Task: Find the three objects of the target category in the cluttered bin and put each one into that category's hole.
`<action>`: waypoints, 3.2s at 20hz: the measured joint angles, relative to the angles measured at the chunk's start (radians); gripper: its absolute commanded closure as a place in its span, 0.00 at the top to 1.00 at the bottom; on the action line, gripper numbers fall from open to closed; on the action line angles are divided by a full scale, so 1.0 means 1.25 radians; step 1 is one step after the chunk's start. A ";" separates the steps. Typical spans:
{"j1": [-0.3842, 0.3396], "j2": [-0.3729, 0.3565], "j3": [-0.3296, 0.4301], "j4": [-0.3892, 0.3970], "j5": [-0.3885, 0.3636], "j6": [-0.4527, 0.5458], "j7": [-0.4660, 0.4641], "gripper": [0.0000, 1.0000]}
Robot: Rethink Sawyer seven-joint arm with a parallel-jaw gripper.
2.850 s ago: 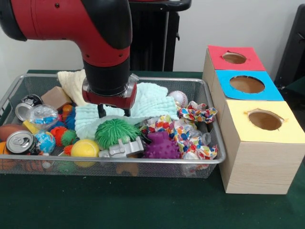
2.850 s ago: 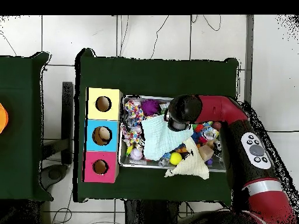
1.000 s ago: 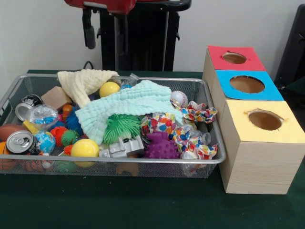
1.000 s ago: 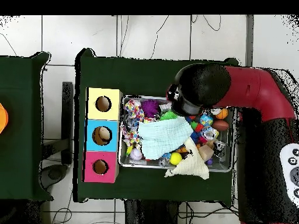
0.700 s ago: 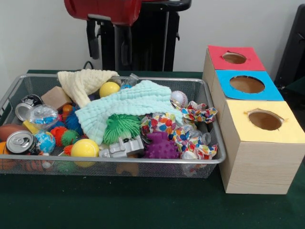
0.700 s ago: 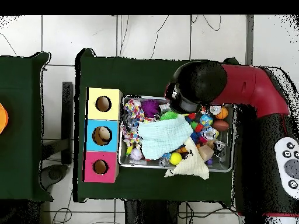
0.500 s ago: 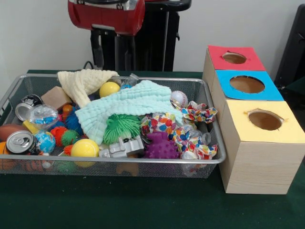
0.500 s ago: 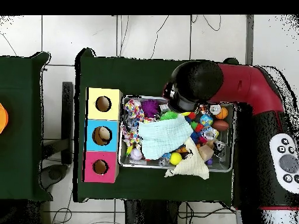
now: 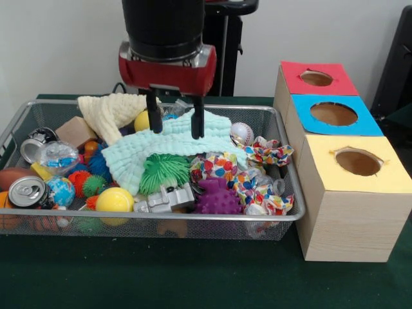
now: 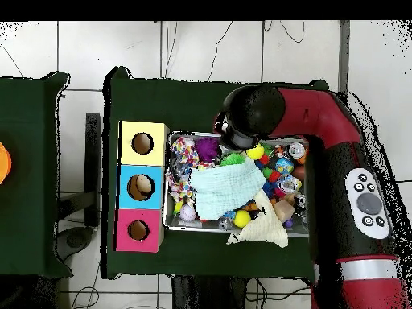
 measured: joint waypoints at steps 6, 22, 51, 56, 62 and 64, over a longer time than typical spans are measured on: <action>0.010 0.047 0.001 -0.037 -0.002 -0.021 0.000 1.00; 0.009 0.062 0.005 -0.071 -0.002 -0.026 0.000 1.00; 0.027 0.106 0.006 -0.185 -0.005 -0.026 0.000 1.00; 0.040 0.130 0.006 -0.207 -0.007 -0.026 0.000 1.00; 0.044 0.153 0.006 -0.220 -0.010 -0.026 0.000 1.00; 0.044 0.158 0.006 -0.221 -0.011 -0.026 0.000 1.00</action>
